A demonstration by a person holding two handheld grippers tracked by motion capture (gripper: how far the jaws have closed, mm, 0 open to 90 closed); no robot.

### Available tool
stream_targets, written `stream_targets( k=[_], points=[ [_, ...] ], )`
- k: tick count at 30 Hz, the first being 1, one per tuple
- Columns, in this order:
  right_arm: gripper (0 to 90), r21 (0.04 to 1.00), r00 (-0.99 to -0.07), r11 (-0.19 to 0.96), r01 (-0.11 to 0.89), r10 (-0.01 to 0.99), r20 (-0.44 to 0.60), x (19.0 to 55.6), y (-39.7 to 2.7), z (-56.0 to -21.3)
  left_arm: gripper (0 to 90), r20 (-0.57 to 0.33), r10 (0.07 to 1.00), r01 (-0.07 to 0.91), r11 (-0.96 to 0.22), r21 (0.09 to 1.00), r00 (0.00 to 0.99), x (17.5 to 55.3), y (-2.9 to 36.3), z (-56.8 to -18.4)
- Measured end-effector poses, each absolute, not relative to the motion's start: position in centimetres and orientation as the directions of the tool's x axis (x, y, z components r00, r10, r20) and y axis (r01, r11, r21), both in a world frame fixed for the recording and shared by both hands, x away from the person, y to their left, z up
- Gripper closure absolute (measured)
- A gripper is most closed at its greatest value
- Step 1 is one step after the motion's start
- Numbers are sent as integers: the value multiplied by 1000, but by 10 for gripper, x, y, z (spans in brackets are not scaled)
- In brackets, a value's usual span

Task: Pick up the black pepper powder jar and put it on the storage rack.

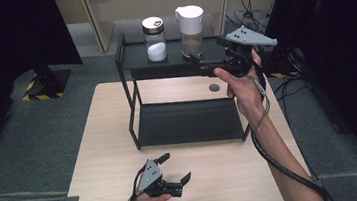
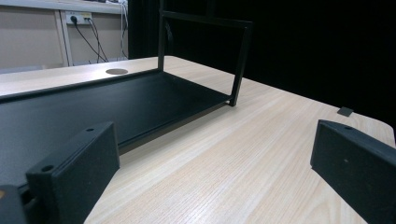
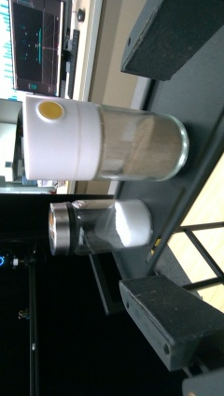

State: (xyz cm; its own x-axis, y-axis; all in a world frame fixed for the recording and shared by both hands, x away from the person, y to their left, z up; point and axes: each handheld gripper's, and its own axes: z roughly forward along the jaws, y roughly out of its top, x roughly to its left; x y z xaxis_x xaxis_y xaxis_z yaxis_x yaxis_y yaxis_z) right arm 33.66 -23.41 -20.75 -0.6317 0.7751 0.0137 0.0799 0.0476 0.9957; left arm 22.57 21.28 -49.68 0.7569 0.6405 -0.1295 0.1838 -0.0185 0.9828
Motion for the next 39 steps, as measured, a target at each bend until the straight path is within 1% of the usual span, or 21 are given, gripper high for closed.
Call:
stream_targets(
  k=[23, 31, 39],
  points=[
    [4, 997, -679, 73, 34, 734, -31, 293, -254, -255, 5, -129, 646, 182, -15, 983, 752, 225, 213, -497],
    [4, 997, -687, 69, 35, 726, -26, 281, -261, -280, 6, -128, 649, 181, -16, 983, 750, 225, 213, -497],
    [4, 996, -705, 72, 57, 709, -11, 270, -268, -310, 5, -127, 652, 180, -15, 984, 747, 225, 213, -497]
  ],
)
